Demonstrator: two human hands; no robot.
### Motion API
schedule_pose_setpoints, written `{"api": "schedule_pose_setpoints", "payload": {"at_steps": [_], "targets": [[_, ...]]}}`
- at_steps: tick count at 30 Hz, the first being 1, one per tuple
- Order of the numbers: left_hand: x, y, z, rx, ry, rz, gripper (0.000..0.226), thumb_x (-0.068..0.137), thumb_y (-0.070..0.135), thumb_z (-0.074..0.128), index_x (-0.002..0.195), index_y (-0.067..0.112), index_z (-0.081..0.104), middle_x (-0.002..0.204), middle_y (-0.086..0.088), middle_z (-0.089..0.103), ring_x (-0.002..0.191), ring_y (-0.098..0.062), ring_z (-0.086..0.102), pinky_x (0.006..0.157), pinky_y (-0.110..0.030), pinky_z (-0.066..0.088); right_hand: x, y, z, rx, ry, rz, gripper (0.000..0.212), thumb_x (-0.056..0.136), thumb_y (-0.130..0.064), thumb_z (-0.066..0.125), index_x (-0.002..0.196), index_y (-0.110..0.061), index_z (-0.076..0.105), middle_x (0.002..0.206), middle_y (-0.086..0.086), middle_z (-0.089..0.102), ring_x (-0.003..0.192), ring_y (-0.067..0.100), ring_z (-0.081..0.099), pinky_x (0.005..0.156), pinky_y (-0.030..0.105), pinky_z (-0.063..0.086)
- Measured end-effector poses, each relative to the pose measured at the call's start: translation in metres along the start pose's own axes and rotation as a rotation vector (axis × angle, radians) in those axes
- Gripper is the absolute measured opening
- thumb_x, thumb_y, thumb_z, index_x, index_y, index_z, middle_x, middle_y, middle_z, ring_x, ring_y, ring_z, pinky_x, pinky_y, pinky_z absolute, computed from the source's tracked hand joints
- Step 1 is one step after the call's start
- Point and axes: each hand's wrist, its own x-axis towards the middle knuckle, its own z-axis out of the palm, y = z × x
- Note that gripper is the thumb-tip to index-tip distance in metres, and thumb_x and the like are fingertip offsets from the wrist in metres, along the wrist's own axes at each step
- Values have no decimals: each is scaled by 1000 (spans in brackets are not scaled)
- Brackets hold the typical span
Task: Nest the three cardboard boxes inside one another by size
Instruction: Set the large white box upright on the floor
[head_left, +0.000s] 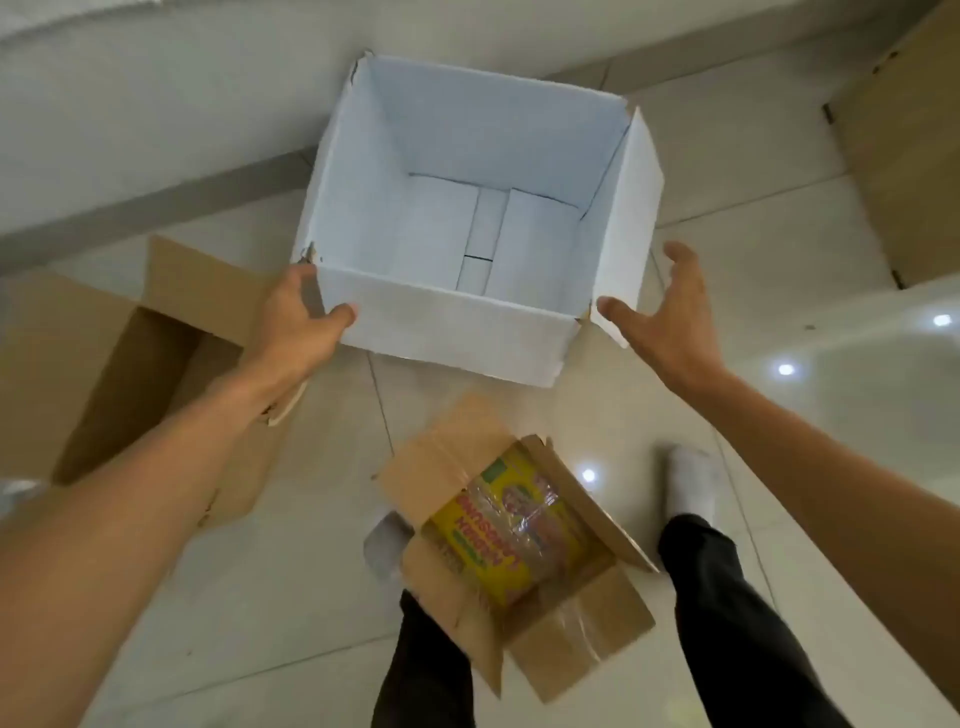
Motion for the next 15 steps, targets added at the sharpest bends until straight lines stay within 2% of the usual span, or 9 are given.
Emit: {"api": "schedule_pose_setpoints", "payload": {"at_steps": [3,5,7,10,11,13,15], "targets": [[44,-10,26,126,86,62,73,79,29,73,139,14,34,140,-9,43,121,-21,45,98,-34,40,29,31,24,-46,31,65,99,75,-43,72,149,-16,12,158,5,22,142,26,28,101,31,30],[76,-10,43,148,135,108,78,75,32,76,137,11,34,138,-12,44,123,-29,45,102,-46,42,44,50,38,-38,-9,117,101,76,-44,72,150,-19,8,158,5,22,139,30,33,104,39,35],[105,-12,52,162,191,76,82,74,37,75,139,12,32,139,-13,42,126,-31,43,103,-49,40,61,56,47,29,-44,166,97,78,-45,69,149,-22,7,155,7,29,133,34,41,103,44,42],[136,-17,66,191,200,-5,83,76,43,70,141,11,30,143,-12,41,129,-31,42,107,-47,36,74,61,59,69,-79,202,80,87,-43,58,149,-22,12,145,15,42,124,35,49,92,35,42],[143,-20,68,236,229,-27,80,78,42,68,141,9,30,143,-14,42,129,-33,42,106,-47,37,76,61,64,51,-101,183,70,91,-40,53,148,-21,16,139,17,48,117,35,54,89,36,45],[152,-23,67,319,344,-85,69,82,37,61,136,3,36,134,-19,50,121,-39,49,100,-49,42,80,56,72,26,-129,126,51,94,-31,45,141,-18,29,121,17,60,93,35,63,81,45,55],[155,-26,60,348,391,-138,54,86,29,55,127,-5,46,123,-25,57,111,-43,55,90,-48,48,84,52,78,28,-129,109,38,94,-21,41,132,-15,38,106,13,63,80,31,63,72,51,57]]}}
